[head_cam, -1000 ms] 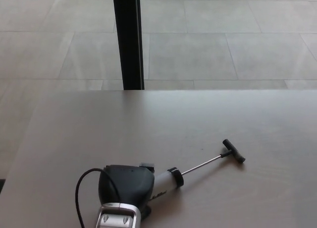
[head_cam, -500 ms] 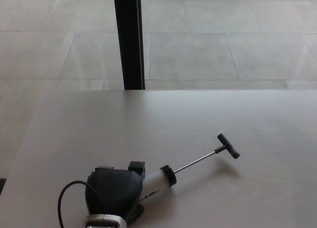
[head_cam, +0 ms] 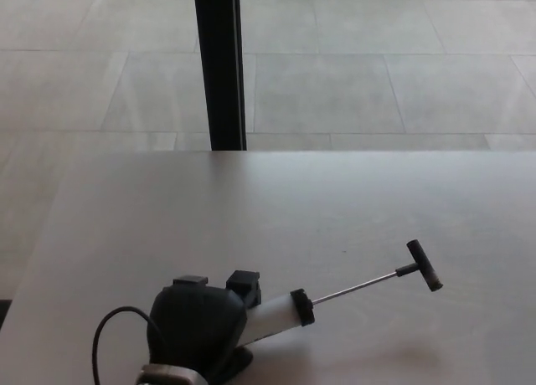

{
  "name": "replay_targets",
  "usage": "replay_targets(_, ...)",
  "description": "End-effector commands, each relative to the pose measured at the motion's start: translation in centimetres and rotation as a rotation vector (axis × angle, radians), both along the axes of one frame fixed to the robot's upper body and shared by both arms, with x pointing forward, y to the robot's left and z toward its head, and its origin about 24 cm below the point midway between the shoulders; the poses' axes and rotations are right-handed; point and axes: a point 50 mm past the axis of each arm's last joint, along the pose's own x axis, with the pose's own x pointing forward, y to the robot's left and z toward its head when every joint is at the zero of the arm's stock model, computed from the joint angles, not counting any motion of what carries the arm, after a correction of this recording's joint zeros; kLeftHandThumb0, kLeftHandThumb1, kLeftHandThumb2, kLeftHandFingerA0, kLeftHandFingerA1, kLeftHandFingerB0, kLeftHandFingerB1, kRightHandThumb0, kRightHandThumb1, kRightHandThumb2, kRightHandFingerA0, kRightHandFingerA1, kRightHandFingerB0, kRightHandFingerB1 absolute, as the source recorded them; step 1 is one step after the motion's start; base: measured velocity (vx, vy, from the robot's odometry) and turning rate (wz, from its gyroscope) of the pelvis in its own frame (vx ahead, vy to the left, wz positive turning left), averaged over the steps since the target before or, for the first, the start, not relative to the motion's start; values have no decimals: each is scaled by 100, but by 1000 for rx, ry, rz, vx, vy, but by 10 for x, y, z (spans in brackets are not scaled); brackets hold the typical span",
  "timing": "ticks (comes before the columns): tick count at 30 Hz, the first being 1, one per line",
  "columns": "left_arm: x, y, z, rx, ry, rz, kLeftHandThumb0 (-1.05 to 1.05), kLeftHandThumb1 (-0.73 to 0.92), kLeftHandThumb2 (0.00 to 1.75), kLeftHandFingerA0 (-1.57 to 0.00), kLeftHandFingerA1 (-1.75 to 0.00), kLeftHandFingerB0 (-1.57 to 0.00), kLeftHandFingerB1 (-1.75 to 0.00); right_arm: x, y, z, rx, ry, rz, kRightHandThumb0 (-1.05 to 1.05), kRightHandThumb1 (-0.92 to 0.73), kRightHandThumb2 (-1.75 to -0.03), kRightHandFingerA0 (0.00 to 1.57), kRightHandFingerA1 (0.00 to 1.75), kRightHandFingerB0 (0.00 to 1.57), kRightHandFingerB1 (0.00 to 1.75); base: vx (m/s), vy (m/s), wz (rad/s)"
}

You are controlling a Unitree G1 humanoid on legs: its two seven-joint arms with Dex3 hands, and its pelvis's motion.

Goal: The robot uses its left hand to lift the air pump kept on the middle of the desk and use the right hand to compress the handle

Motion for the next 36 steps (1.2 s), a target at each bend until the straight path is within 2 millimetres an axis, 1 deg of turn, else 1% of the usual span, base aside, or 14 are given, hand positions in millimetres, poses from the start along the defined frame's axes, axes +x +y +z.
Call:
replay_targets(1,6,0,28,-143,-178,-157,-6,58,114,-81,-175,-64,-165,9,7,0,19,26,9,-71,-92,-69,45,51,39,38,0,0,0)
replay_targets(6,9,3,40,-211,-229,-181,-13,58,115,-114,-148,-93,-133,15,13,0,61,48,11,-76,-92,-69,36,46,35,35,0,0,0)
replay_targets(10,13,6,53,-211,-215,-169,-2,61,117,-85,-175,-62,-172,19,20,1,114,38,6,-77,-92,-69,35,52,35,35,0,0,0)
replay_targets(12,14,9,58,-183,-202,-163,-2,53,117,-119,-149,-96,-131,21,26,2,120,29,17,-76,-91,-72,28,48,27,35,0,0,0)
replay_targets(16,15,15,57,-172,-204,-160,-1,55,119,-85,-175,-68,-166,24,32,4,175,16,33,-80,-92,-73,12,40,19,34,0,0,0)
replay_targets(17,17,17,58,-167,-202,-156,-1,53,123,-88,-175,-70,-166,26,38,6,224,32,48,-94,-86,-125,0,12,10,17,0,0,0)
replay_targets(20,18,18,57,-166,-184,-148,-6,57,122,-119,-153,-95,-136,28,43,5,245,52,89,-104,-92,-131,0,7,0,0,0,0,0)
replay_targets(21,18,18,58,-160,-189,-147,-3,58,117,-85,-175,-65,-170,28,46,5,235,59,120,-103,-92,-134,0,15,0,0,0,0,0)
replay_targets(22,22,20,62,-135,-207,-138,-8,56,116,-117,-150,-97,-135,29,55,5,222,76,133,-99,-92,-96,0,0,0,0,0,0,0)
replay_targets(26,23,21,65,-88,-193,-129,-5,60,113,-83,-175,-65,-164,28,62,7,201,82,169,-98,-92,-97,0,0,0,0,0,0,0)
replay_targets(28,25,26,63,-53,-215,-135,-8,53,114,-121,-148,-92,-125,27,69,12,175,75,206,-99,-92,-97,0,0,0,0,0,0,0)
replay_targets(34,23,35,55,-40,-170,-129,-3,59,112,-84,-175,-66,-161,25,70,24,150,76,207,-98,-92,-95,0,0,0,0,0,0,0)
replay_targets(35,23,37,53,-28,-172,-130,-8,55,113,-116,-147,-93,-128,24,70,25,156,75,208,-99,-92,-98,0,0,0,0,0,0,0)
replay_targets(36,23,38,53,-22,-172,-127,-4,57,113,-83,-175,-67,-158,23,70,25,159,72,203,-98,-92,-102,0,0,0,0,0,0,0)
